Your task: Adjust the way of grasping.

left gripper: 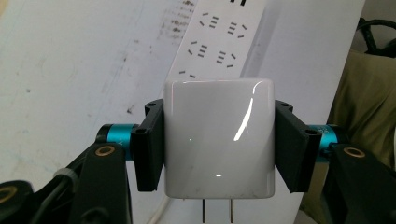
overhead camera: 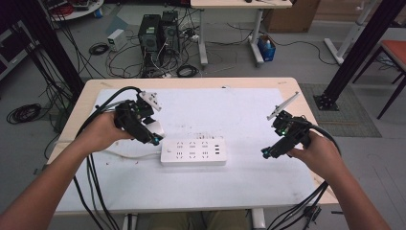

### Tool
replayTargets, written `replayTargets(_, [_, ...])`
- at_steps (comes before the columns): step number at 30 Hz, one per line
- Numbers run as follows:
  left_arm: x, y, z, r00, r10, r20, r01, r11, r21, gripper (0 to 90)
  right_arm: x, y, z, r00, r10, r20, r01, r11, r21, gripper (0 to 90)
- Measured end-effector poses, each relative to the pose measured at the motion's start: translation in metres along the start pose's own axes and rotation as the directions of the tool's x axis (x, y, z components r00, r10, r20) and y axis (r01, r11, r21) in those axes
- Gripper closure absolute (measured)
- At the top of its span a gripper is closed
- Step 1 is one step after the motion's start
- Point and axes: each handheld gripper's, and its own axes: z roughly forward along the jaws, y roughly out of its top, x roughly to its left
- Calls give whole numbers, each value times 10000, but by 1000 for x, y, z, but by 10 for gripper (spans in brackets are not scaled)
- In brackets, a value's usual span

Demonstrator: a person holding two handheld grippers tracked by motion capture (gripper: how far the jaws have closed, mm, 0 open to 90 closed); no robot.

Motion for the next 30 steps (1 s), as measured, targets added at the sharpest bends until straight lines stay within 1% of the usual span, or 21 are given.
replayTargets(2, [-3,5,2,9998,220,39,-219,9997,-88,425,1,0,0,9995,151,-264,-159,9994,-308,118])
replayTargets(4, [-7,12,7,9989,451,89,-448,9986,-266,425,3,0,1,9988,313,-376,-333,9980,-535,119])
replayTargets(6, [-9,17,10,9976,670,155,-664,9972,-351,425,4,-1,2,9969,448,-642,-501,9952,-838,119])
replayTargets(8, [-12,24,16,9957,907,195,-899,9952,-382,425,5,-2,4,9922,694,-1037,-811,9902,-1136,119])
replayTargets(9, [-12,24,16,9957,907,195,-899,9952,-382,425,5,-2,4,9922,694,-1037,-811,9902,-1136,119])
replayTargets(10, [-15,30,21,9931,1118,357,-1107,9934,-292,425,6,-3,5,9896,760,-1220,-918,9872,-1304,118])
replayTargets(11, [-16,32,24,9925,1152,400,-1141,9930,-305,425,5,-5,7,9808,1047,-1644,-1312,9784,-1597,119])
replayTargets(12, [-17,35,26,9914,1223,468,-1211,9922,-292,425,6,-6,8,9769,1178,-1784,-1479,9749,-1664,118])
replayTargets(14, [-19,39,29,9888,1381,567,-1366,9902,-283,425,7,-8,12,9736,1266,-1898,-1604,9714,-1749,118])
replayTargets(16, [-19,42,31,9882,1399,621,-1382,9899,-311,425,7,-8,13,9729,1296,-1913,-1635,9711,-1741,119])
replayTargets(17, [-21,45,35,9869,1469,668,-1453,9890,-284,425,7,-9,15,9722,1295,-1952,-1647,9704,-1765,118])
replayTargets(18, [-21,47,36,9852,1559,706,-1544,9877,-261,425,7,-10,18,9683,1399,-2071,-1786,9670,-1817,118])
replayTargets(19, [-22,49,38,9850,1561,738,-1545,9876,-265,425,8,-10,19,9645,1479,-2186,-1892,9649,-1820,119])
replayTargets(21, [-24,53,44,9817,1717,821,-1701,9851,-269,425,8,-11,21,9576,1611,-2389,-2096,9583,-1942,119])
replayTargets(22, [-25,55,45,9810,1747,845,-1729,9845,-281,425,8,-12,23,9509,1761,-2546,-2297,9527,-1989,118])
replayTargets(24, [-28,59,50,9774,1900,927,-1881,9817,-288,425,8,-12,25,9409,1878,-2818,-2512,9451,-2091,119])
replayTargets(25, [-29,61,53,9760,1967,935,-1947,9804,-306,425,9,-12,25,9336,1948,-3008,-2666,9385,-2194,119])
replayTargets(26, [-31,64,55,9750,2026,917,-2003,9791,-343,425,9,-12,26,9257,1984,-3219,-2780,9342,-2235,119])
replayTargets(27, [-32,65,57,9734,2069,980,-2041,9782,-378,425,9,-12,27,9170,2060,-3416,-2949,9268,-2325,118])
replayTargets(29, [-35,70,61,9689,2271,980,-2240,9737,-410,425,9,-12,28,9013,2201,-3732,-3237,9145,-2426,118])
replayTargets(30, [-36,71,63,9680,2313,969,-2280,9727,-441,425,8,-11,28,8971,2235,-3810,-3322,9099,-2486,119])
